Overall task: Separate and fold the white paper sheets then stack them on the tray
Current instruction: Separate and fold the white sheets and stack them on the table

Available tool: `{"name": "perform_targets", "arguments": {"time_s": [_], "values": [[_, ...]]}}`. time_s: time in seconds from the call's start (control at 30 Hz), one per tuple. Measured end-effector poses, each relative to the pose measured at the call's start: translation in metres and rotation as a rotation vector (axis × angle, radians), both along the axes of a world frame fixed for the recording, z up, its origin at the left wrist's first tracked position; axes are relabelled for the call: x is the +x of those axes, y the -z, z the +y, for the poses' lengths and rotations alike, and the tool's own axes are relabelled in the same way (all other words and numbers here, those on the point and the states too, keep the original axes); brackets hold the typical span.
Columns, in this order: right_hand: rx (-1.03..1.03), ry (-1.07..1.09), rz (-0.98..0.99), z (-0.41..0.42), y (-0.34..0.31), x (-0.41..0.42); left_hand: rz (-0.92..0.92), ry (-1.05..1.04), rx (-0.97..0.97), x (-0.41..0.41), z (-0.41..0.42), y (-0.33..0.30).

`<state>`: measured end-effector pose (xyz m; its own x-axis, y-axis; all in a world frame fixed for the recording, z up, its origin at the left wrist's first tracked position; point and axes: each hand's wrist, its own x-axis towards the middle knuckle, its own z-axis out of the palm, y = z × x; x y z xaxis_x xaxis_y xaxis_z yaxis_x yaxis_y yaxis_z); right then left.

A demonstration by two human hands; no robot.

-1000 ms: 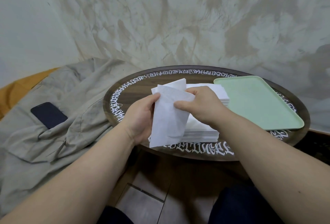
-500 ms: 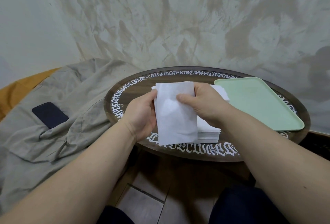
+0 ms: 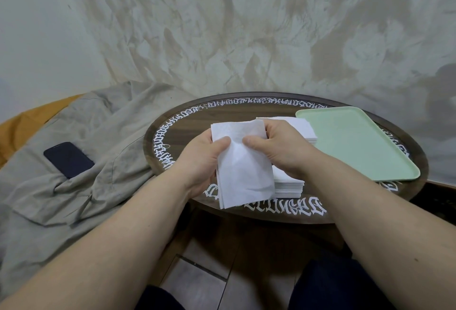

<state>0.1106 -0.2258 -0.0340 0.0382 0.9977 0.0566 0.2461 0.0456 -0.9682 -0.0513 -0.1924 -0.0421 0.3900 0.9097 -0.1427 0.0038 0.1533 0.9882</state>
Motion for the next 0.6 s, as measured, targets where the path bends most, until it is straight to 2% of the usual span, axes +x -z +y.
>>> {"name": "perform_targets", "arguments": {"time_s": [0.17,0.3,0.33,0.43,0.5,0.57,0.6], "values": [[-0.023,0.025,-0.006,0.002,0.005,-0.004,-0.026,-0.048,0.000,0.005,0.000,0.002],[0.099,0.225,-0.171,0.001,0.006,-0.002,-0.093,-0.128,-0.049,0.011,0.000,-0.001],[0.085,0.255,-0.153,0.000,0.006,0.001,-0.131,-0.158,-0.072,0.013,0.001,-0.002],[-0.168,0.123,0.051,-0.005,0.011,0.010,-0.263,-0.245,-0.155,0.019,0.005,-0.006],[-0.310,0.013,0.022,-0.010,0.016,0.019,-0.334,-0.297,-0.208,0.025,0.006,-0.007],[-0.313,0.034,0.047,-0.011,0.016,0.028,-0.312,-0.327,-0.195,0.030,0.010,-0.004],[-0.286,0.113,0.124,-0.010,0.016,0.034,-0.248,-0.341,-0.168,0.031,0.012,-0.001]]}}
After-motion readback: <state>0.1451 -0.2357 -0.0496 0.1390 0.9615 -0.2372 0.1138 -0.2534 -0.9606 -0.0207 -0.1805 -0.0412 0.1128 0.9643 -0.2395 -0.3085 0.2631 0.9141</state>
